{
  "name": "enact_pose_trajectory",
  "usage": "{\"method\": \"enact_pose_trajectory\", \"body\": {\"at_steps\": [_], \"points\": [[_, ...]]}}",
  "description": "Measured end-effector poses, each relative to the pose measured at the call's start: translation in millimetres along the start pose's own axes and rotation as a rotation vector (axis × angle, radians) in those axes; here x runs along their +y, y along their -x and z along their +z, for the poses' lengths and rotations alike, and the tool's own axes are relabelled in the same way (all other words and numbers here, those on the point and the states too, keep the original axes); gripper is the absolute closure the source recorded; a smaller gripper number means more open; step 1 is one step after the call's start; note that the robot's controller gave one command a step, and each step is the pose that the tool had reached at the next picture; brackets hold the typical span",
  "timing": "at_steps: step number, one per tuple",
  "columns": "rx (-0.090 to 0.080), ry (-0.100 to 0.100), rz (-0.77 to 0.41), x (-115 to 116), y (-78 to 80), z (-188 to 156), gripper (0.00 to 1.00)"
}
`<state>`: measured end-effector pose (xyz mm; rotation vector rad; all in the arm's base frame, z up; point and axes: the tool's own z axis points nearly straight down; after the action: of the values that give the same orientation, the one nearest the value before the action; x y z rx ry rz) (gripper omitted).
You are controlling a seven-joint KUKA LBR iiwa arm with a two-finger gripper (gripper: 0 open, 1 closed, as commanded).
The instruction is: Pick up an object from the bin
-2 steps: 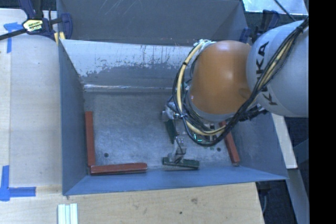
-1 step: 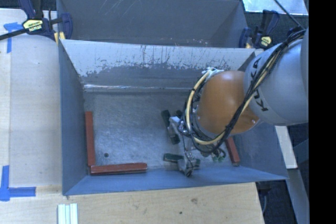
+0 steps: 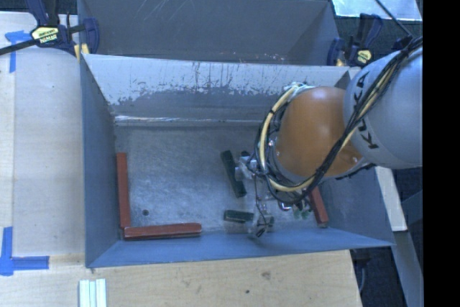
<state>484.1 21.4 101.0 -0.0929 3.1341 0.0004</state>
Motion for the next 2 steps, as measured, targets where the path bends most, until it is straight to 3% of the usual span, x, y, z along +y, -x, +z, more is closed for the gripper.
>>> {"method": "enact_pose_trajectory", "body": {"at_steps": [1, 2], "points": [[-0.002, 0.000, 0.019, -4.7, 3.0, 1.0, 0.00], [-0.005, -0.001, -0.062, 2.2, 1.6, 29.7, 0.00]]}}
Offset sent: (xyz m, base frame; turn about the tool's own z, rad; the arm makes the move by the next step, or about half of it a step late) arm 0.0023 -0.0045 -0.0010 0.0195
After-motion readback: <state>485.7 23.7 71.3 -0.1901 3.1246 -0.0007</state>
